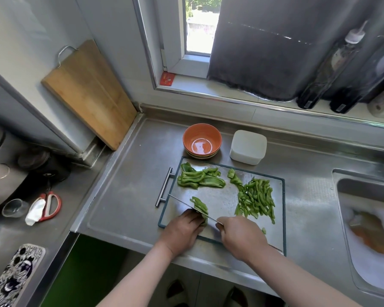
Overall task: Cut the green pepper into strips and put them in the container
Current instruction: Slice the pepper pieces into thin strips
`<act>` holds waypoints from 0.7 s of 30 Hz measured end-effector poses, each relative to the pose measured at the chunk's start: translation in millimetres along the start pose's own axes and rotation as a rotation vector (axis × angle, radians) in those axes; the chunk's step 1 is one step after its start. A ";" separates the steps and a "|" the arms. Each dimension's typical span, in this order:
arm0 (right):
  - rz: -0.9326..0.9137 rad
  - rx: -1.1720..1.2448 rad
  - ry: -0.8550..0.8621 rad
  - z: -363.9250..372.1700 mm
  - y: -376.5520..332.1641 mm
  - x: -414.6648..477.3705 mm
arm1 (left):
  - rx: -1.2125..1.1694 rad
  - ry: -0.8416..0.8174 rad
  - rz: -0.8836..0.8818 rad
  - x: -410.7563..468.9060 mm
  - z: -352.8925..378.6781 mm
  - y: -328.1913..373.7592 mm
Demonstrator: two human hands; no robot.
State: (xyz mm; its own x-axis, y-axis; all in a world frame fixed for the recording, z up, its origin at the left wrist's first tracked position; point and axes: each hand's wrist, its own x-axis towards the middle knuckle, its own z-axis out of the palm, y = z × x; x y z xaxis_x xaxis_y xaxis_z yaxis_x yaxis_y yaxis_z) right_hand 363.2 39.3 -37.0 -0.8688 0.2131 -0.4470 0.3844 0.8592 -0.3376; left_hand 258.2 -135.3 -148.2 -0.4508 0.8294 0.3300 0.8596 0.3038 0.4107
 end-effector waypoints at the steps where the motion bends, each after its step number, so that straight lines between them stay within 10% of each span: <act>1: -0.001 -0.016 0.008 0.0 1.1 -2.0 | -0.003 0.000 0.000 -0.3 0.2 0.0; 21: 0.101 0.059 -0.025 18.3 -13.7 35.3 | -0.074 0.010 -0.021 -0.4 0.4 6.4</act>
State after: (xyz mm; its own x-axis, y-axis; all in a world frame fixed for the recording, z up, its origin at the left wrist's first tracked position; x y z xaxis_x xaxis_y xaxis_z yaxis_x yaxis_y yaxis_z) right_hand 333.0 26.5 -63.2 -0.8171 0.2845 -0.5014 0.4875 0.8052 -0.3376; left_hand 264.0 -133.6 -146.0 -0.4711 0.8182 0.3295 0.8301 0.2848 0.4794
